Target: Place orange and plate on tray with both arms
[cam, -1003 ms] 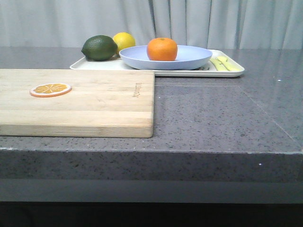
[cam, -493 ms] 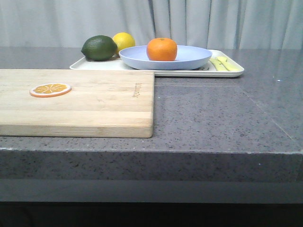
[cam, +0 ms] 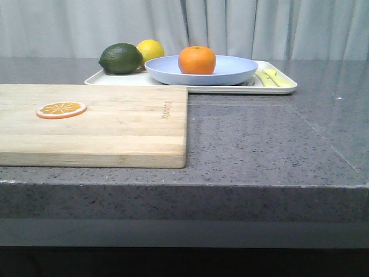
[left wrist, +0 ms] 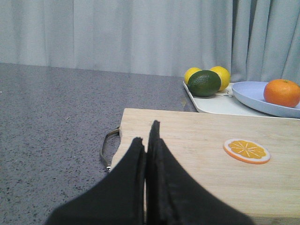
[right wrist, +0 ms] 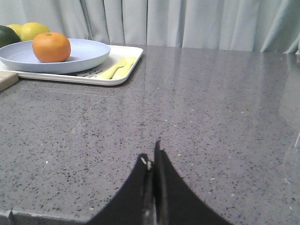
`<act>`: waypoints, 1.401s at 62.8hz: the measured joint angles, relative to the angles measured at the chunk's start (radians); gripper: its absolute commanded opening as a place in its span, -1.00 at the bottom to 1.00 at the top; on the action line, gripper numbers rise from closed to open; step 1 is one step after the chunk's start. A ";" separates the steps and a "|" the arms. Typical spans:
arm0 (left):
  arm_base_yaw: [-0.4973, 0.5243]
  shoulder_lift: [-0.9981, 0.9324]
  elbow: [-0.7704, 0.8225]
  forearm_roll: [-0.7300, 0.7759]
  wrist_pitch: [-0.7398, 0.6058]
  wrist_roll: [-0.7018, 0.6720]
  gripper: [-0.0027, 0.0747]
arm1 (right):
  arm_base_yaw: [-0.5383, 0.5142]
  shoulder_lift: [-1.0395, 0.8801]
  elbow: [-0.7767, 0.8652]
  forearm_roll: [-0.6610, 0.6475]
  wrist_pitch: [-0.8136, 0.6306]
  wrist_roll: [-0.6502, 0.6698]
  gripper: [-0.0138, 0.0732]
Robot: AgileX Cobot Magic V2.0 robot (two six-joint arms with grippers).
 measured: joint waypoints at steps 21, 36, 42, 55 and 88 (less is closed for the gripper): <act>0.000 0.000 0.000 0.000 0.000 0.000 -0.98 | -0.018 0.000 0.000 0.000 -0.019 0.000 -0.95; 0.000 0.000 0.000 0.000 0.000 0.000 -0.98 | -0.047 0.000 0.000 0.000 -0.022 0.000 -0.95; 0.000 0.000 0.000 0.000 0.000 0.000 -0.98 | -0.051 0.000 0.000 0.000 -0.022 0.000 -0.95; 0.000 0.000 0.000 0.000 0.000 0.000 -0.98 | -0.051 0.000 0.000 0.026 -0.022 0.002 -0.95; 0.000 0.000 0.000 0.000 0.000 0.000 -0.98 | -0.051 0.000 0.000 0.040 -0.022 0.003 -0.95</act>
